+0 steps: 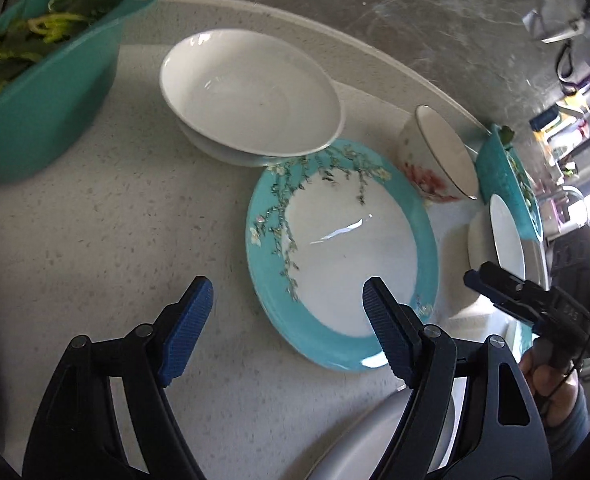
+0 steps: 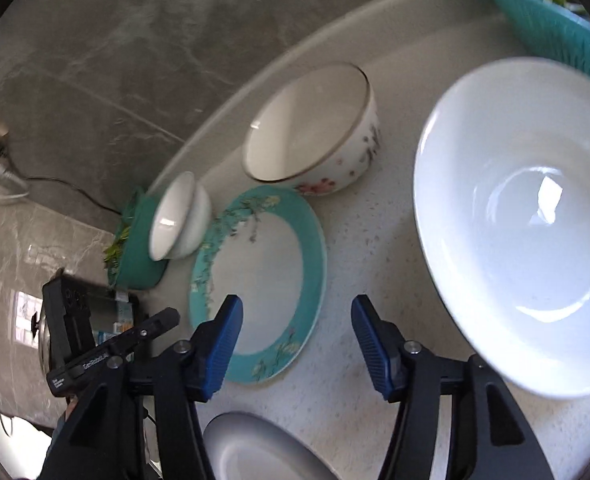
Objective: Organize plates and bowls
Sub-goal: 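Open both grippers and move them to the teal-rimmed floral plate, then close both grippers on the rim of the teal-rimmed floral plate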
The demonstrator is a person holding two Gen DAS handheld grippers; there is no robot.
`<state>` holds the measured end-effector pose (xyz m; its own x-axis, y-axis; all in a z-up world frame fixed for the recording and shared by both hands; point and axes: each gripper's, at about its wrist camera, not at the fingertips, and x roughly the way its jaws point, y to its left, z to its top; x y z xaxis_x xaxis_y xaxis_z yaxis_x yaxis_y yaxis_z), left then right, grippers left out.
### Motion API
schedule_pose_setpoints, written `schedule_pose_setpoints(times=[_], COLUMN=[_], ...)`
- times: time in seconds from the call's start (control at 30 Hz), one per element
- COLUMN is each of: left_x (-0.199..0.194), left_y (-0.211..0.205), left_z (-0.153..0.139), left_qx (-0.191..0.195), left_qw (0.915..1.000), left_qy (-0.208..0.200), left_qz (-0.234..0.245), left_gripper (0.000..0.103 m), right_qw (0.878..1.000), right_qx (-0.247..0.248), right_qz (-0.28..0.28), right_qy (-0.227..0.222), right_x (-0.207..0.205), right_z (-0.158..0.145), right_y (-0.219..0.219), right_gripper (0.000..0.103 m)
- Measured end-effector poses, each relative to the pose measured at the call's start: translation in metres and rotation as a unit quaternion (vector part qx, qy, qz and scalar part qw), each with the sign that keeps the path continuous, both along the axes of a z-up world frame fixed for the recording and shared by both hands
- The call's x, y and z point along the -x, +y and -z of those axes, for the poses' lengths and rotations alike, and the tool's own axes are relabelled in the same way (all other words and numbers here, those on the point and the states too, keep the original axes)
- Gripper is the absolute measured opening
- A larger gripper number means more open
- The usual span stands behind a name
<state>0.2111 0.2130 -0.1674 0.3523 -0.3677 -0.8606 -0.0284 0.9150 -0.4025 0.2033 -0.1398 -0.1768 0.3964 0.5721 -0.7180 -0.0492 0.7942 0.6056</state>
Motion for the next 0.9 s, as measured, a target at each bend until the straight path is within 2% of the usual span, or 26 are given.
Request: schedule_pose_setpoints(times=[0.17,0.4,0.47,0.53,0.6,0.7,0.77,0.83,0.9], left_x=[-0.015,-0.033,-0.036,-0.037,-0.041,-0.042,-0.04,-0.036,-0.032], left_y=[0.005,-0.008,-0.014,-0.018,-0.019,-0.011,-0.008,-0.005,-0.004], left_z=[0.014,0.022,0.023,0.022,0.022,0.023,0.023,0.023,0.022], left_qx=[0.006,0.023,0.021,0.011,0.009,0.015,0.011,0.0,-0.014], left_qw=[0.9998,0.9993,0.999,0.9988,0.9987,0.999,0.9992,0.9993,0.9992], left_qy=[0.016,0.019,0.019,0.017,0.016,0.015,0.012,0.01,0.007], left_qz=[-0.011,0.021,0.034,0.045,0.048,0.039,0.037,0.037,0.037], left_gripper=[0.076,0.074,0.058,0.056,0.054,0.044,0.036,0.03,0.024], right_qw=[1.0,1.0,1.0,0.999,0.999,0.999,0.999,0.999,0.999], right_qx=[-0.002,-0.014,-0.014,-0.017,-0.008,0.004,0.013,0.021,0.029], right_qz=[0.0,-0.01,-0.016,-0.024,-0.027,-0.031,-0.031,-0.028,-0.027], right_qy=[0.023,0.024,0.022,0.025,0.023,0.022,0.025,0.026,0.024], right_x=[-0.014,-0.03,-0.032,-0.036,-0.036,-0.036,-0.037,-0.036,-0.036], right_z=[0.016,0.022,0.023,0.026,0.026,0.026,0.028,0.029,0.028], right_y=[0.004,0.014,0.017,0.022,0.024,0.024,0.023,0.02,0.021], right_gripper=[0.062,0.059,0.055,0.047,0.046,0.035,0.023,0.017,0.016])
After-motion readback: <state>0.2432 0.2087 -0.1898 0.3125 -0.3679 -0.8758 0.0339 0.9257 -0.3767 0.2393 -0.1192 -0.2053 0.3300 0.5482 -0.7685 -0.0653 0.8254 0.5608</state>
